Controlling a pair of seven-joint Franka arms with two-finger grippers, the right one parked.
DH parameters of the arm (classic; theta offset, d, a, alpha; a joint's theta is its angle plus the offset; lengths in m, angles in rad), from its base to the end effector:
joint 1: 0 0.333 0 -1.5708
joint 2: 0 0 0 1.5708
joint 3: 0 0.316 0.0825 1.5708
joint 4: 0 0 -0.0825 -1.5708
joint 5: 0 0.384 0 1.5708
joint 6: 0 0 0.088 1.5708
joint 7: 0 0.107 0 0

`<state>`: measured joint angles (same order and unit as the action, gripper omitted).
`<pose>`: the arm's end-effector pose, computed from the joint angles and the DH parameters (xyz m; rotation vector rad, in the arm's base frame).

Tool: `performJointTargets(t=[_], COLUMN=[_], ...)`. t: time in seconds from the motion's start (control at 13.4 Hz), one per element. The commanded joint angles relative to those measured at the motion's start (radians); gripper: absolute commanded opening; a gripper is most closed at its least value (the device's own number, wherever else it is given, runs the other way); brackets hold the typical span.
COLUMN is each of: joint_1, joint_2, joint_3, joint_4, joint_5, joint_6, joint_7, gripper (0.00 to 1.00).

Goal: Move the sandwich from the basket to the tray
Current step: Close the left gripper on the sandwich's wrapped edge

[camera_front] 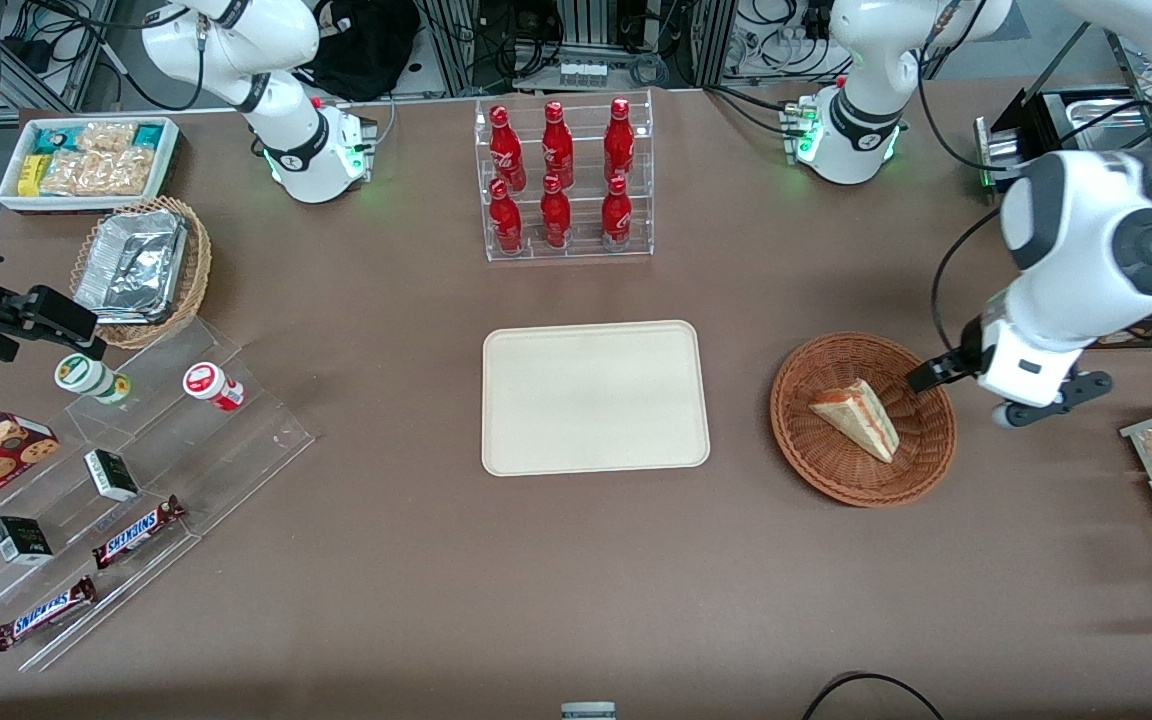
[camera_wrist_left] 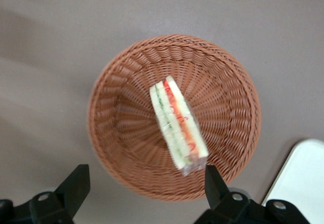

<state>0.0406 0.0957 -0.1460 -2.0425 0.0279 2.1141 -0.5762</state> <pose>0.5630 -0.0570 0.3943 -3.0435 -0.7071 0.0287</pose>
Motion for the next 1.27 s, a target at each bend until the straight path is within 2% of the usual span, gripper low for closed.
performJointTargets(t=[0.0,0.15,0.3,0.52,1.19], joint_1=[-0.03,-0.042,-0.073,-0.074,-0.07], joint_2=[-0.04,-0.027,0.007,0.061,0.166], joint_3=[0.002,-0.001,-0.001,-0.001,-0.001], joint_4=[-0.134,-0.171,-0.168,-0.17,-0.148], joint_5=[-0.005,-0.003,-0.003,-0.003,-0.006], joint_6=[0.174,0.251,0.254,0.251,0.318], joint_7=[-0.221,-0.365,-0.465,-0.517,-0.527], gripper=[1.0,1.0,1.0,1.0,1.0])
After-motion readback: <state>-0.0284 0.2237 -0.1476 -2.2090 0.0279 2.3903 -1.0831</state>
